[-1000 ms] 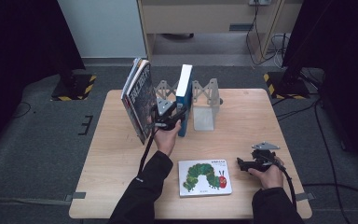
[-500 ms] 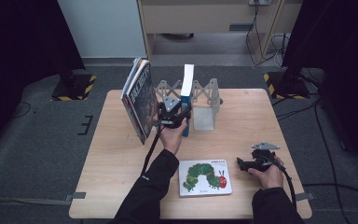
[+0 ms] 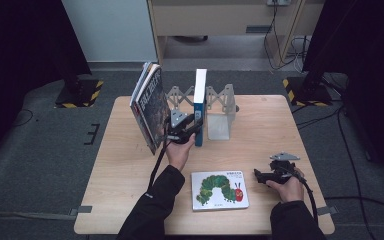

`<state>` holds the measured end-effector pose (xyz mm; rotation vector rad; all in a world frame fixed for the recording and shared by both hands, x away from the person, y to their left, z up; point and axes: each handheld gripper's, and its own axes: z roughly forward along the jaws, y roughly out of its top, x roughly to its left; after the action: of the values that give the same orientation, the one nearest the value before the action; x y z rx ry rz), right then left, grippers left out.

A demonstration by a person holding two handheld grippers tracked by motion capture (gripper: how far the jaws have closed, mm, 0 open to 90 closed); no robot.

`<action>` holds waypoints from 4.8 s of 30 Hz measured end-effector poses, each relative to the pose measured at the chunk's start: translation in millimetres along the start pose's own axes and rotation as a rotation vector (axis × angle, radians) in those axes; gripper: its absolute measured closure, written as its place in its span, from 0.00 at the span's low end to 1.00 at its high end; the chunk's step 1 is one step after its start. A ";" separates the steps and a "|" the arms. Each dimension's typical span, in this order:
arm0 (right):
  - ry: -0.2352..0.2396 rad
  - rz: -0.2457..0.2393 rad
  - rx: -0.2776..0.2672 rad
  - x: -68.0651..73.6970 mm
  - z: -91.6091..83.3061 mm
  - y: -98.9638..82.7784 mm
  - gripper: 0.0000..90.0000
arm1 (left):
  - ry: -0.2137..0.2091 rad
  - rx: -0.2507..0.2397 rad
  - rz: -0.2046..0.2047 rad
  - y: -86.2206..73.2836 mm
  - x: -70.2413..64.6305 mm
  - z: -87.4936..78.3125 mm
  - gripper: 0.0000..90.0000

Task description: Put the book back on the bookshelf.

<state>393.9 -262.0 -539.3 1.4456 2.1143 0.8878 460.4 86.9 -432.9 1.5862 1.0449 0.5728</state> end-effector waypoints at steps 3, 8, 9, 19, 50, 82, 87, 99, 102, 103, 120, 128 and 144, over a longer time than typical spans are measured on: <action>0.000 0.000 0.000 0.0 0.0 0.0 0.04 | -0.003 0.004 0.000 0.5 0.2 0.4 0.65; 0.000 -0.001 0.000 0.0 0.0 0.0 0.04 | 0.015 0.022 -0.014 3.6 -2.7 1.0 0.65; 0.000 0.000 0.000 0.0 0.0 0.0 0.04 | 0.022 0.018 -0.014 3.5 -3.8 1.3 0.65; 0.001 -0.005 0.000 -0.2 0.2 0.2 0.04 | 0.034 0.023 -0.026 7.7 -9.9 5.3 0.64; 0.003 -0.005 0.002 0.5 0.2 0.3 0.04 | 0.005 0.035 -0.020 -5.9 -4.1 5.8 0.69; -0.002 -0.006 0.008 0.2 1.6 1.1 0.00 | -0.030 0.124 0.063 -8.1 12.0 -54.1 0.56; -0.014 0.007 0.009 1.1 1.3 0.9 0.01 | -0.033 0.154 0.093 -14.2 12.0 -71.0 0.52; 0.008 -0.011 0.021 8.9 -13.5 6.8 0.22 | -0.057 0.252 0.068 -51.2 21.1 -110.3 0.46; 0.029 -0.017 0.025 13.0 -16.2 7.5 0.23 | -0.049 0.278 0.057 -60.6 24.7 -114.1 0.44; 0.036 -0.016 0.028 14.6 -17.0 7.6 0.24 | -0.047 0.289 0.060 -64.0 24.8 -114.3 0.44; 0.254 0.038 -0.011 45.0 -36.4 0.9 0.31 | -0.143 0.456 0.005 -108.0 1.4 -91.3 0.40; 0.311 0.029 0.018 64.0 -32.3 -1.5 0.32 | -0.165 0.498 0.037 -115.1 -6.9 -85.0 0.37; 0.345 0.025 0.065 72.7 -24.2 -3.5 0.32 | -0.186 0.430 0.025 -133.5 -12.1 -78.2 0.26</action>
<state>349.1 -201.7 -524.2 1.4369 2.3951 1.1585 347.9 118.8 -534.9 1.9868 1.0535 0.2150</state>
